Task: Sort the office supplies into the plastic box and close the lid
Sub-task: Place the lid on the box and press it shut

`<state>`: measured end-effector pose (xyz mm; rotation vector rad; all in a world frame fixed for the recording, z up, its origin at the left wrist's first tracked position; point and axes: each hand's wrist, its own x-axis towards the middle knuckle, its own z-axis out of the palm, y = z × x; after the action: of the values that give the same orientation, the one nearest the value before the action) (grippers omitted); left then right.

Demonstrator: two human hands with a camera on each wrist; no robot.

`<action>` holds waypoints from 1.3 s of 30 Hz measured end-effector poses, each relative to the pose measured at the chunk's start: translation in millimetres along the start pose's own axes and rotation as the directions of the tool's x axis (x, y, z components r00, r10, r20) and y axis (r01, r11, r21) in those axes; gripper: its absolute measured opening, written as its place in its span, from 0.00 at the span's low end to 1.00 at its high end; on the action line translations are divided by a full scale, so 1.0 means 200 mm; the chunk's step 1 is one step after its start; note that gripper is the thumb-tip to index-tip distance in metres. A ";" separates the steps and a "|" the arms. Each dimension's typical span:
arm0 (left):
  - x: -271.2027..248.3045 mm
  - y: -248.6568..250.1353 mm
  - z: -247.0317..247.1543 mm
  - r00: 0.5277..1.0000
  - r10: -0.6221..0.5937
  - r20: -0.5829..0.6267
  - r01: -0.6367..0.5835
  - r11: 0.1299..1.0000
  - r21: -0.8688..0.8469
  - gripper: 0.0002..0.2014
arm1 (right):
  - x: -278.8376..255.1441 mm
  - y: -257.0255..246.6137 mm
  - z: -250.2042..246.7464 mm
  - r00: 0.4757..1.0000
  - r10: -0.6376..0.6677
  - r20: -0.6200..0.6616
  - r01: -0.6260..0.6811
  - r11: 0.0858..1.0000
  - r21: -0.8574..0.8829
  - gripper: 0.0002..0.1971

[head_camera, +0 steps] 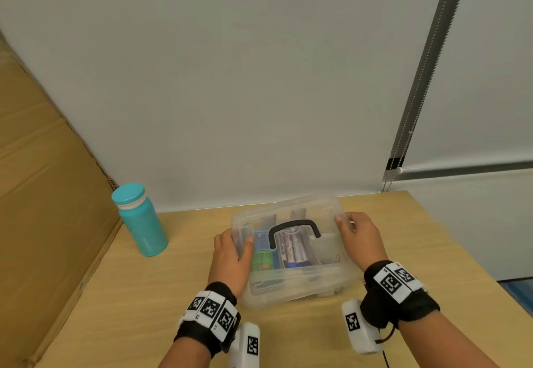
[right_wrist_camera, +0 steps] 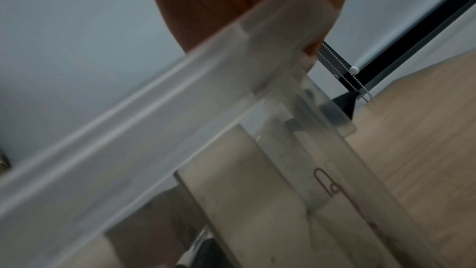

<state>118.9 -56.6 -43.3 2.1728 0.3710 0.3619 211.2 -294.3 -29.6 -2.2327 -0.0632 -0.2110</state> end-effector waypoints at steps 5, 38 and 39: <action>0.15 -0.01 0.02 0.990 -0.097 0.107 0.066 0.963 0.263 0.24 | 0.07 0.03 0.03 0.991 0.055 0.124 -0.038 0.990 -0.135 0.19; 0.25 0.10 0.04 0.971 -0.232 0.053 0.183 0.870 0.457 0.43 | 0.08 -0.02 0.08 0.935 0.220 0.278 -0.105 0.921 -0.376 0.57; 0.25 0.09 0.05 0.965 -0.249 0.084 0.199 0.901 0.384 0.46 | 0.08 -0.02 0.08 0.935 0.220 0.277 -0.103 0.920 -0.379 0.57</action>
<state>171.3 -54.7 -27.9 2.4738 0.6538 0.0138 229.1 -279.9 -32.6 -2.6053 -0.0089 0.2505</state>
